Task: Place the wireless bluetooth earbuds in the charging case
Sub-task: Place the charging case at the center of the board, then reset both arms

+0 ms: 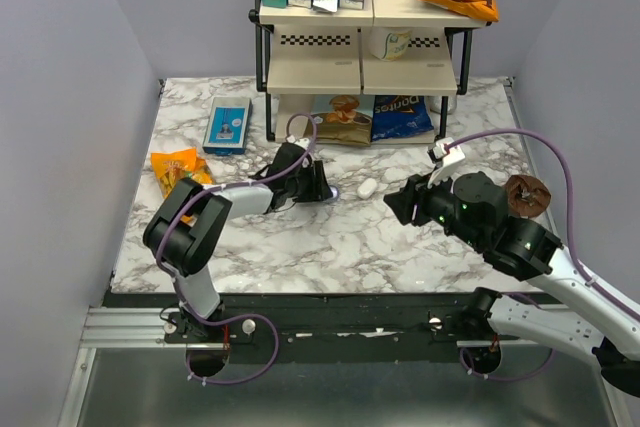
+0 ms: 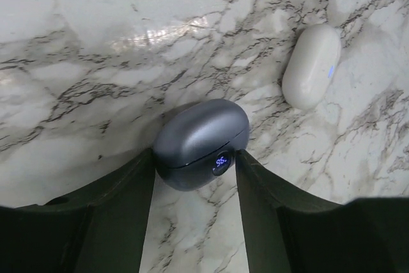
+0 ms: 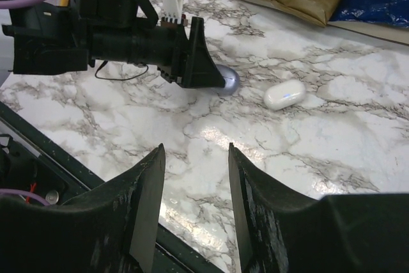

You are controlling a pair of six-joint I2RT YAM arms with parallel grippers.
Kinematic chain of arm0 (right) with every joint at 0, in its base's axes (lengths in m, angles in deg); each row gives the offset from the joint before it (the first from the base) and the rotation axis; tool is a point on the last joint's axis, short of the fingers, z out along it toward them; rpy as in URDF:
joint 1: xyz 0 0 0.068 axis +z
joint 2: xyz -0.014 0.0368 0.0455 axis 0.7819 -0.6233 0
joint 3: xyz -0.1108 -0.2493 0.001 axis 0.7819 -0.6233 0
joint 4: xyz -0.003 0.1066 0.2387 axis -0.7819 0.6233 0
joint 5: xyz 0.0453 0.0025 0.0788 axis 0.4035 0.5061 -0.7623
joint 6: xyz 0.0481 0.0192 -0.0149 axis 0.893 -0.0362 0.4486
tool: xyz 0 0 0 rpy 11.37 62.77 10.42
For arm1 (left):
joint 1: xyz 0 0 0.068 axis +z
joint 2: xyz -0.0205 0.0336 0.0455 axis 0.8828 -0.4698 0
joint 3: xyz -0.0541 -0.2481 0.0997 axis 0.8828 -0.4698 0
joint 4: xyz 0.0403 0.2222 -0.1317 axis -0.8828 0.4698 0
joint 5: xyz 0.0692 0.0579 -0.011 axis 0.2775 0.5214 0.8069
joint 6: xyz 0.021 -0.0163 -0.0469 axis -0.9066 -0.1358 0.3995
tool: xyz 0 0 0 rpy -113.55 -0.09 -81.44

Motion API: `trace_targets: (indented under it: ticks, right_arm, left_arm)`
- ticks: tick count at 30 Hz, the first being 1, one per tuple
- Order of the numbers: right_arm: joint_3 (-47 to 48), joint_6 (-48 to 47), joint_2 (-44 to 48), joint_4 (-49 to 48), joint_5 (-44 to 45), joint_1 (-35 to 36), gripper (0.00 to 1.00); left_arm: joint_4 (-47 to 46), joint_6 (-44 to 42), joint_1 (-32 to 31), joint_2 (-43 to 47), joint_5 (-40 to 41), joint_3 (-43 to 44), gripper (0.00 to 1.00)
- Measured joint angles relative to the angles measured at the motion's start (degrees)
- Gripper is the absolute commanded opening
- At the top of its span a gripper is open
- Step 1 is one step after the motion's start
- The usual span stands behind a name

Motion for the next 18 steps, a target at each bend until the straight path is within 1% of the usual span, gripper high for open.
trace_targets:
  ticks: [6,7,11,13,18]
  right_arm:
    - [-0.04,-0.02,0.02,0.0,0.04,0.0,0.53]
    - [-0.15,-0.04,0.04,-0.04,0.07,0.0,0.53]
    - [-1.01,-0.33,0.28,-0.02,0.55,0.0,0.54]
    - [-1.66,-0.44,0.61,-0.09,0.81,0.0,0.54]
    - [-5.27,-1.14,2.43,-1.68,2.12,0.0,0.55]
  left_arm:
    - [6.62,-2.16,2.95,4.46,0.76,-1.2,0.69]
    - [7.56,-2.36,3.32,5.44,0.94,-1.55,0.98]
    - [12.48,-2.91,4.9,11.52,2.99,-2.73,0.99]
    - [15.5,-3.1,5.25,15.39,5.46,-2.73,0.99]
    - [23.41,-2.67,4.15,27.12,16.09,-2.03,0.99]
